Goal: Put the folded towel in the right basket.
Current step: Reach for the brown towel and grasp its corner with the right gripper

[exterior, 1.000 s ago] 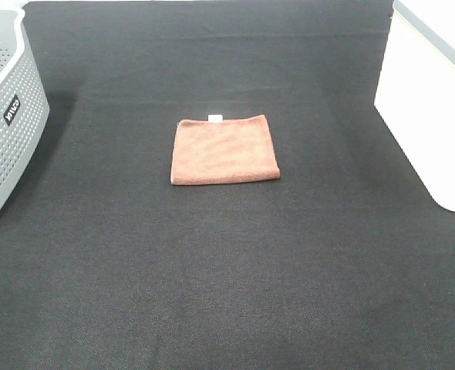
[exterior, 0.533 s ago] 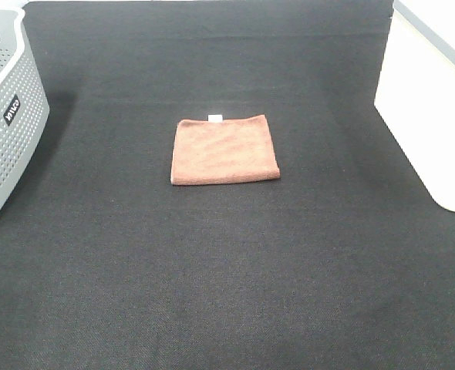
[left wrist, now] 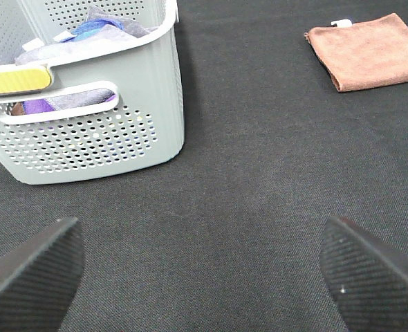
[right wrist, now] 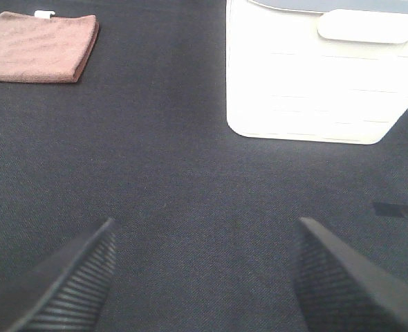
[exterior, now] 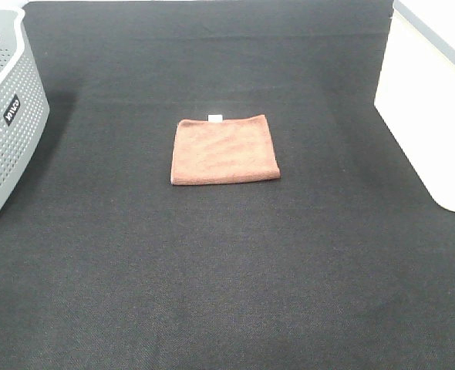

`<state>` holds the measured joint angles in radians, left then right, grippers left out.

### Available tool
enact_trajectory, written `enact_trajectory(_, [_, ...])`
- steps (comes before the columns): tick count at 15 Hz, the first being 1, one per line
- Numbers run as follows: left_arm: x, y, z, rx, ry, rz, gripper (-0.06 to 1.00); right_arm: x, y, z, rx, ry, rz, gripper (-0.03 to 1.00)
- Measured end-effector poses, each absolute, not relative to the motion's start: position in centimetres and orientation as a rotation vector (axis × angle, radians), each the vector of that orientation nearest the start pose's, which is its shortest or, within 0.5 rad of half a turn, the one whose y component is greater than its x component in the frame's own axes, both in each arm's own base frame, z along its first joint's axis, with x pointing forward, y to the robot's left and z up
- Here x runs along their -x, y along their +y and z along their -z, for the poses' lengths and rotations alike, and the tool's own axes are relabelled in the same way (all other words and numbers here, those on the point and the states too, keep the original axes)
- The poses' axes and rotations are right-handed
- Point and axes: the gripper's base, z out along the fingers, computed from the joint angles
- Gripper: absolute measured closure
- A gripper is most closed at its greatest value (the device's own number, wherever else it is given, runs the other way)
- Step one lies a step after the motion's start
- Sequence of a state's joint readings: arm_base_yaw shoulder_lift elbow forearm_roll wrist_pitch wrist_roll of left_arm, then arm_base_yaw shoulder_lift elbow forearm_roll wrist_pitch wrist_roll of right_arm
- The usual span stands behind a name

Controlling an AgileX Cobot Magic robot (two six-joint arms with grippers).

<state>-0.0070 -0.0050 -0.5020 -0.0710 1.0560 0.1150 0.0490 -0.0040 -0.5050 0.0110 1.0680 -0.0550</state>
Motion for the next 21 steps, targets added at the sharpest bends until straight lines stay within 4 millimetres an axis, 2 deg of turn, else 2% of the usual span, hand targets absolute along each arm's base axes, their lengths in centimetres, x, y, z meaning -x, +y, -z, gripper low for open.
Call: enact_trajectory(21, [0.59, -0.56, -27.83, -0.127, 2.027, 0.017, 0.06, 0.64, 0.06, -27.80, 0.107, 2.040, -0.009, 0.29])
